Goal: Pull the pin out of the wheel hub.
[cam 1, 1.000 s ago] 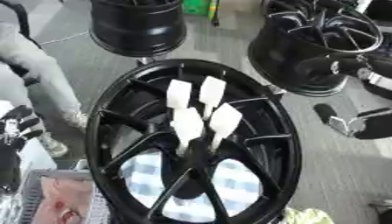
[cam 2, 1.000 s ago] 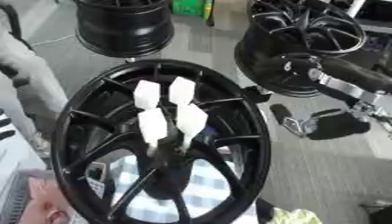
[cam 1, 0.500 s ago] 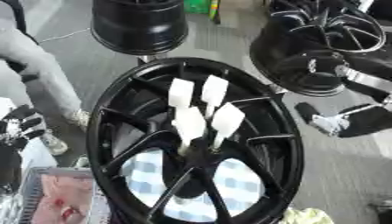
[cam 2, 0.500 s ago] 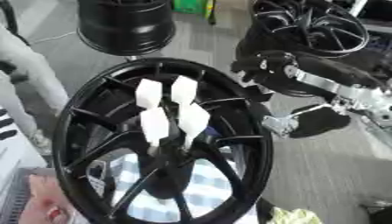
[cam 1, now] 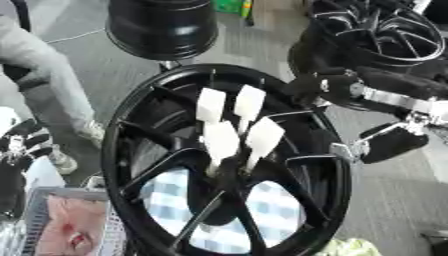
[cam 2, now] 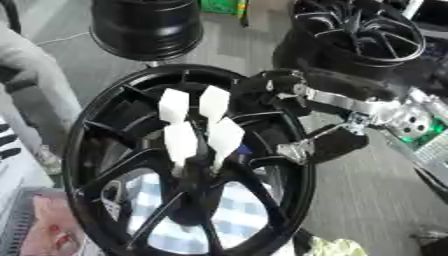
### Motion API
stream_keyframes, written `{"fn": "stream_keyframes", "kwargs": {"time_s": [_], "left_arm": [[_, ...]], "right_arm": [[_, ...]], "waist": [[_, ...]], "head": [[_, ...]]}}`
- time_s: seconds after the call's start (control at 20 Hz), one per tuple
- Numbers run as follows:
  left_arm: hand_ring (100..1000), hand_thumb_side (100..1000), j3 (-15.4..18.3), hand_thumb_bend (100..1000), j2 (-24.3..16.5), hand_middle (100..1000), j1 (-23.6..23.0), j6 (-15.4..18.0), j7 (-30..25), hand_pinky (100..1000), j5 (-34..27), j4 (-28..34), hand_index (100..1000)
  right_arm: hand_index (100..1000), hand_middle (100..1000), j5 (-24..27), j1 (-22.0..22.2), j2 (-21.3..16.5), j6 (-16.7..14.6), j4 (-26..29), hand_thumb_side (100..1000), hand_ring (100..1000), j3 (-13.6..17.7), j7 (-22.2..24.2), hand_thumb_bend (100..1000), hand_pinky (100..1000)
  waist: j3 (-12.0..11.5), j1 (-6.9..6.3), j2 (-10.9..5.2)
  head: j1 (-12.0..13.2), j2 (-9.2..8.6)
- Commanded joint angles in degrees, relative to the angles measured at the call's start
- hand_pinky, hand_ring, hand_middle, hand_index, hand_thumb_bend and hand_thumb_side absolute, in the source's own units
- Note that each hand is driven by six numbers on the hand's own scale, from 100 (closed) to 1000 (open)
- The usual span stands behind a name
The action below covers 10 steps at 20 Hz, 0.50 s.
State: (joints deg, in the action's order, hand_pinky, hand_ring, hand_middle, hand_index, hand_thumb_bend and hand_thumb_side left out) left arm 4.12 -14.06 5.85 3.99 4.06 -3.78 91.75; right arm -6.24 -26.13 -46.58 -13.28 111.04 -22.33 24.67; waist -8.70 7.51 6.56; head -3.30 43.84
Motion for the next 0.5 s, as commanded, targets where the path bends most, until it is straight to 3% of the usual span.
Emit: {"fn": "stream_keyframes", "kwargs": {"time_s": [0.05,0.35,0.4,0.5], "left_arm": [[797,843,-0.1,100,-1.0,784,0.9,0.1,-0.3,744,0.3,0.9,863],[797,843,-0.2,100,-1.0,784,1.1,0.1,-0.4,744,0.2,0.9,863],[797,843,-0.2,100,-1.0,785,1.1,0.1,-0.4,744,0.3,0.9,863],[798,844,-0.3,100,-1.0,785,1.2,0.1,-0.5,744,0.3,0.9,863]], "right_arm": [[976,905,-1.6,-1.5,-0.4,-0.4,-0.2,163,832,-0.1,1.6,100,776],[977,905,-2.6,-2.5,0.9,-0.8,-1.8,169,832,-1.1,2.8,100,776],[977,904,-2.8,-2.7,1.2,-0.8,-2.2,260,831,-1.3,2.9,100,776],[977,904,-3.0,-3.3,2.0,-0.9,-3.1,282,831,-1.7,3.2,100,777]], "waist": [[-0.1,-0.26,-0.50],[-0.4,-0.14,-0.36],[-0.5,-0.10,-0.32],[-0.6,-0.04,-0.25]], "head": [[-0.3,0.28],[-0.3,0.28],[-0.3,0.28],[-0.4,0.28]]}}
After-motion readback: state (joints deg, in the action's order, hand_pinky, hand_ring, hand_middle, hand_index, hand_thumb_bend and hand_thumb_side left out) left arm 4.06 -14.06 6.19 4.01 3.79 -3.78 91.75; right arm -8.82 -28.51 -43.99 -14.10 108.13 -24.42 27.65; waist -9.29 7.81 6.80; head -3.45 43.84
